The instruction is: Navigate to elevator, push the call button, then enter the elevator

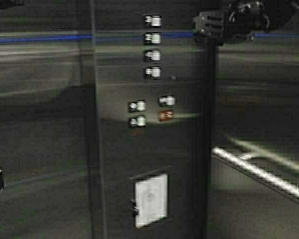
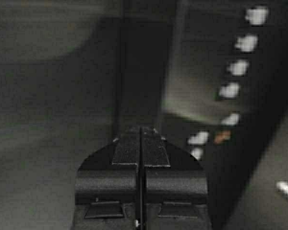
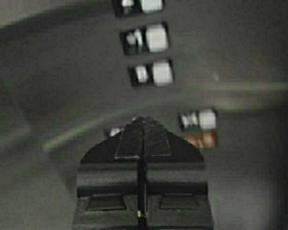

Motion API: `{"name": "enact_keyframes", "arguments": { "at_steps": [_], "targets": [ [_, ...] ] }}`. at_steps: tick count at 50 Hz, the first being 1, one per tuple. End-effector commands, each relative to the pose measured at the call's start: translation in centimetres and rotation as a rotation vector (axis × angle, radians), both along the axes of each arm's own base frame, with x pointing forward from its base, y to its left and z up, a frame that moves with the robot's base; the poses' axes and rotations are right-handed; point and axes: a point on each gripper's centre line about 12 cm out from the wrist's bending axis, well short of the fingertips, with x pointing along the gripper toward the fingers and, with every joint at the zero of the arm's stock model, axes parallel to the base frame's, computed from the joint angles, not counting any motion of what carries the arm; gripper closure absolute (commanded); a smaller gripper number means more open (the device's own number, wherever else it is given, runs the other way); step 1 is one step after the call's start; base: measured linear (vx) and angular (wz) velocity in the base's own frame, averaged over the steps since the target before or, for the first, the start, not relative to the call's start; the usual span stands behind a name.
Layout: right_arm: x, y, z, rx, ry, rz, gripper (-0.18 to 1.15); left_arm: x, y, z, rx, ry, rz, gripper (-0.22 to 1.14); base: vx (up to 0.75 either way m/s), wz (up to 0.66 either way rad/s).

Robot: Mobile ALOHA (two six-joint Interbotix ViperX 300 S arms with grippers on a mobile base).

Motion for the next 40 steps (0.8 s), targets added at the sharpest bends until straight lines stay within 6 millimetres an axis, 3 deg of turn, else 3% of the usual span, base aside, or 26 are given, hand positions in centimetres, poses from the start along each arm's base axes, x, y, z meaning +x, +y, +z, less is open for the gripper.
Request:
{"name": "enact_keyframes", "arguments": {
  "at_steps": [1,19,40],
  "targets": [
    [1.0,-0.2,0.5,0.029,-0.06,0.0,0.92,0.2,-0.1,0.7,0.003,-0.019,-0.005,0.89,0.13,0.11],
    [4.2,0.2,-3.6,0.059,-0.147,0.031,0.92,0.3,-0.2,0.4,0.016,-0.011,-0.009,0.89,0.08,0.07],
    [7.7,1.0,-5.3,0.062,-0.218,0.045,0.92,0.2,-0.1,0.0,0.019,0.001,-0.009,0.89,0.03,0.02]
  ]
}}
